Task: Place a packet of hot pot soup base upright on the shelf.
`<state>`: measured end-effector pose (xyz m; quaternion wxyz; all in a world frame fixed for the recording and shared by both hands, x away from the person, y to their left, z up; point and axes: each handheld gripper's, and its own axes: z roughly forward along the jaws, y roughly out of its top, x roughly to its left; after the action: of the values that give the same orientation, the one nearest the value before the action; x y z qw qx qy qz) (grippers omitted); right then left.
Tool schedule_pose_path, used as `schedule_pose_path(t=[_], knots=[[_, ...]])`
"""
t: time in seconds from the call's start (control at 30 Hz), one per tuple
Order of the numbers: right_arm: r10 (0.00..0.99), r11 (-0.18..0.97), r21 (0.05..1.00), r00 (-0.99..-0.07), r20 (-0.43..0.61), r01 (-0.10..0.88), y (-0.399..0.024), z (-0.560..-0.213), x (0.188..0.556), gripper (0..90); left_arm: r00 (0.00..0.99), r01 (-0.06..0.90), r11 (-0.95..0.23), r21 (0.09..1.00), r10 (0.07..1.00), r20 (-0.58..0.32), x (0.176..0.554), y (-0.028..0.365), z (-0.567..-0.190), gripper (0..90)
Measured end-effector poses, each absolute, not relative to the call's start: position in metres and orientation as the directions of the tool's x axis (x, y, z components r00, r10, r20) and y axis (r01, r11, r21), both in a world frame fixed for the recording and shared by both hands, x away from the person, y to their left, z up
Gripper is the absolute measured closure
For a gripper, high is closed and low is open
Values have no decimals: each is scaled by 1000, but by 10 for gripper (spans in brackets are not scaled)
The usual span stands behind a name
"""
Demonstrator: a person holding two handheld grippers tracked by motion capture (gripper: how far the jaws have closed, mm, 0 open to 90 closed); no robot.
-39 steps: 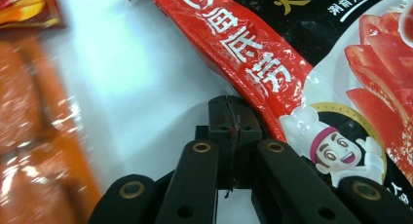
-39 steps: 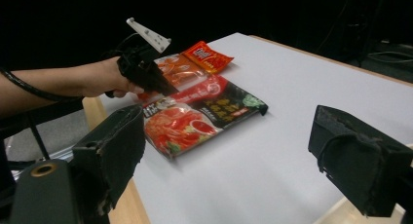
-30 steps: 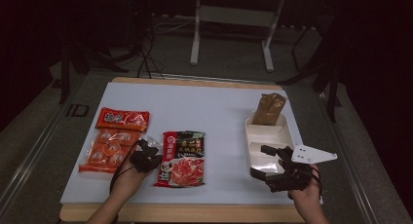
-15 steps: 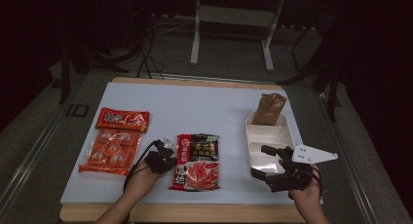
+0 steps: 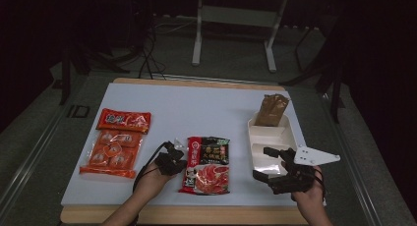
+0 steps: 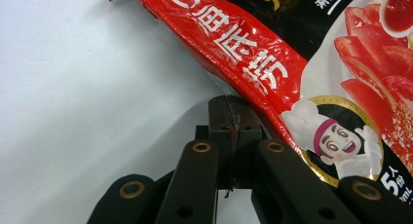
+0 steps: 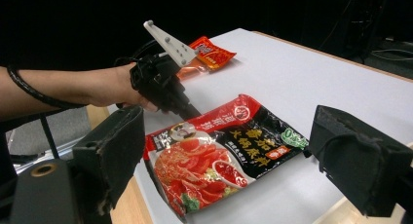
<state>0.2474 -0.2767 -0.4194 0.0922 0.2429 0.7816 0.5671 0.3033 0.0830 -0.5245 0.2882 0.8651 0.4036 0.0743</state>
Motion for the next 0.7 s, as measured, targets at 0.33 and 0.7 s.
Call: schedule_pose_path(t=[0.33,0.7], knots=[[485,243,930,-865,130,276,-276,-420,247,131,638,656,-446,609,759,-131,307,95,-509,898],[483,260,925,-867,126,279,-275,-422,248,131,608,672,-393,628,776,-165,324,86,-500,680]])
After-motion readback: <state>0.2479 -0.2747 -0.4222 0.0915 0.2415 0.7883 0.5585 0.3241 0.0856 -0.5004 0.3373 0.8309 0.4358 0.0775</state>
